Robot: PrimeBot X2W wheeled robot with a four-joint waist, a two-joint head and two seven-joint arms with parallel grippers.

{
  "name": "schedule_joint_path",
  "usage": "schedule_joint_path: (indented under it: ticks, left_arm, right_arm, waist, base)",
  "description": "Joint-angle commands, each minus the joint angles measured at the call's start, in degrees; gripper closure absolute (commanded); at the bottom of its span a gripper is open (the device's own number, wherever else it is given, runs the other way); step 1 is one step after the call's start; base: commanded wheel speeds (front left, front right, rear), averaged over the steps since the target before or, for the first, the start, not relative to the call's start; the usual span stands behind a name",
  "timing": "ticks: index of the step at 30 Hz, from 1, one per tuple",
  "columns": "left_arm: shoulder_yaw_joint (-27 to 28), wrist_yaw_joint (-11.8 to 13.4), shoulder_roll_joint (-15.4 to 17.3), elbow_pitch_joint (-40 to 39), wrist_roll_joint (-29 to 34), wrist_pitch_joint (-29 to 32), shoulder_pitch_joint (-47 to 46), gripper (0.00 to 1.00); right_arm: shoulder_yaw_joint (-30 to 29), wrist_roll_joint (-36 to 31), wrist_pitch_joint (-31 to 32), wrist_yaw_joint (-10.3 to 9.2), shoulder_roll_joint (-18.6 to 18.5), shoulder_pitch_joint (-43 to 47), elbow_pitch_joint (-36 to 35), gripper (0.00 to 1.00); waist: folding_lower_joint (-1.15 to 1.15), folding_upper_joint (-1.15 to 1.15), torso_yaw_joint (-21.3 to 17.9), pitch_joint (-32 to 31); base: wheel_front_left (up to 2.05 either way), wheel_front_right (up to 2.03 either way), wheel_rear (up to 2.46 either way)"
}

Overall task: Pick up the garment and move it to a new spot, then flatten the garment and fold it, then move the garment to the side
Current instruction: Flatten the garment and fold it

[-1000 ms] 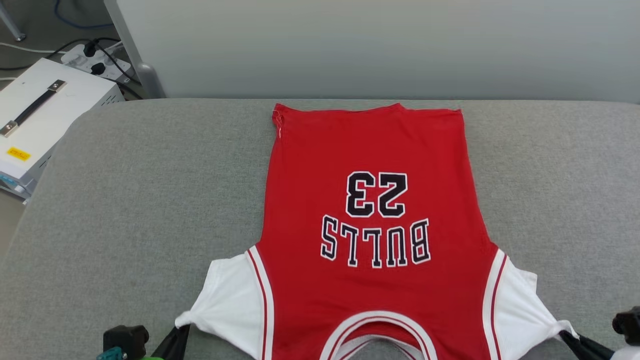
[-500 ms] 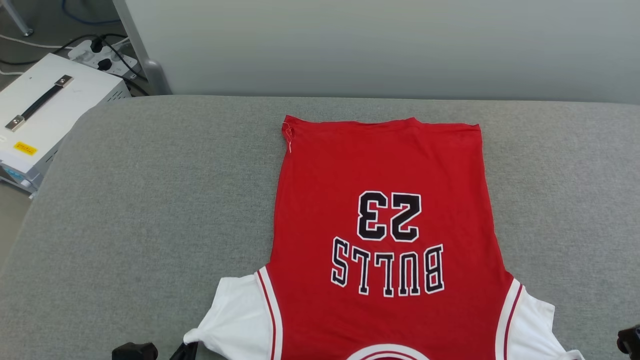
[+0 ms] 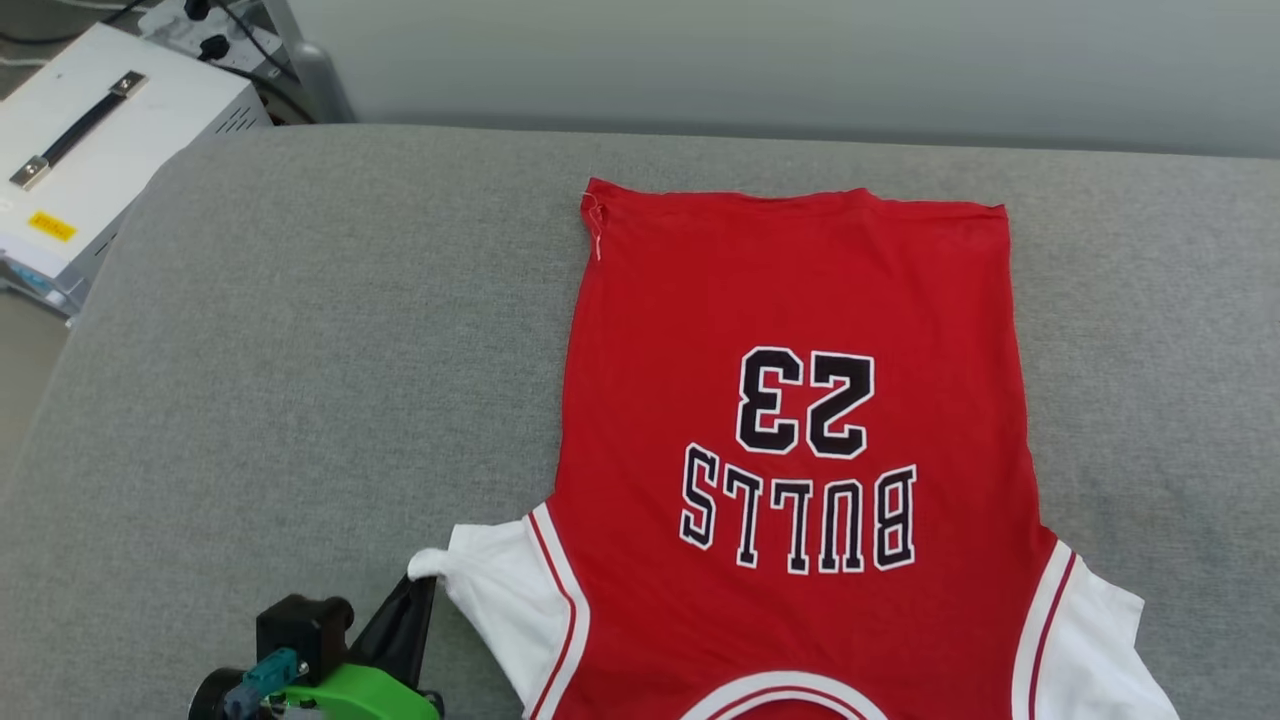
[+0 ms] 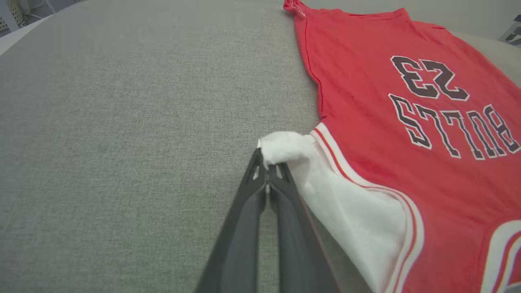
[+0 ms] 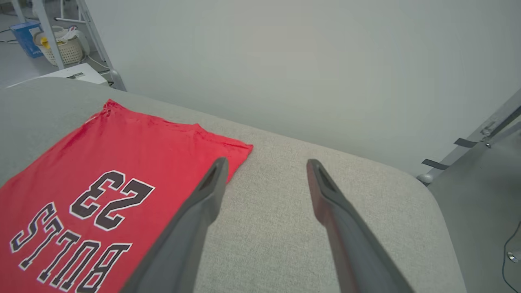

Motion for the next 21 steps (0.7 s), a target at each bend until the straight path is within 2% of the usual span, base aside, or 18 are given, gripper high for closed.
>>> schedule_joint_path:
  ticks: [1, 7, 12, 16, 21]
  left_arm:
    - [-0.07, 0.30, -0.20, -0.74, 1.20, -0.18, -1.64, 1.00]
    - [-1.40, 0.23, -1.73, -3.00, 3.57, -0.37, -5.45, 1.00]
    - [-2.21, 0.09, -3.30, -4.09, 5.46, -0.78, -8.52, 1.00]
    - [-2.72, -0.17, -4.64, -4.55, 6.70, -1.09, -10.73, 1.00]
    - [-3.20, -0.60, -6.19, -4.95, 8.00, -1.42, -12.95, 1.00]
  right_arm:
    - [-0.75, -0.38, 1.44, -0.05, 0.29, -3.57, 0.01, 0.00]
    - [0.18, -0.98, 11.49, -0.05, -0.88, -20.51, 4.44, 0.00]
    - [5.27, -1.03, 25.14, -0.05, -1.28, -34.61, 12.47, 0.00]
    - [8.18, -1.62, 37.01, -0.05, -0.32, -42.90, 19.38, 0.00]
    - [10.32, -3.44, 46.60, -0.05, 1.12, -49.21, 24.83, 0.00]
  waist:
    - [0.00, 0.35, 2.55, 2.99]
    - [0.00, 0.35, 6.49, 9.03]
    - [0.00, 0.35, 8.86, 14.00]
    - [0.00, 0.35, 10.48, 17.22]
    - [0.00, 0.35, 12.11, 20.84]
  base:
    - [0.00, 0.00, 0.00]
    - [0.00, 0.00, 0.00]
    - [0.00, 0.00, 0.00]
    - [0.00, 0.00, 0.00]
    - [0.00, 0.00, 0.00]
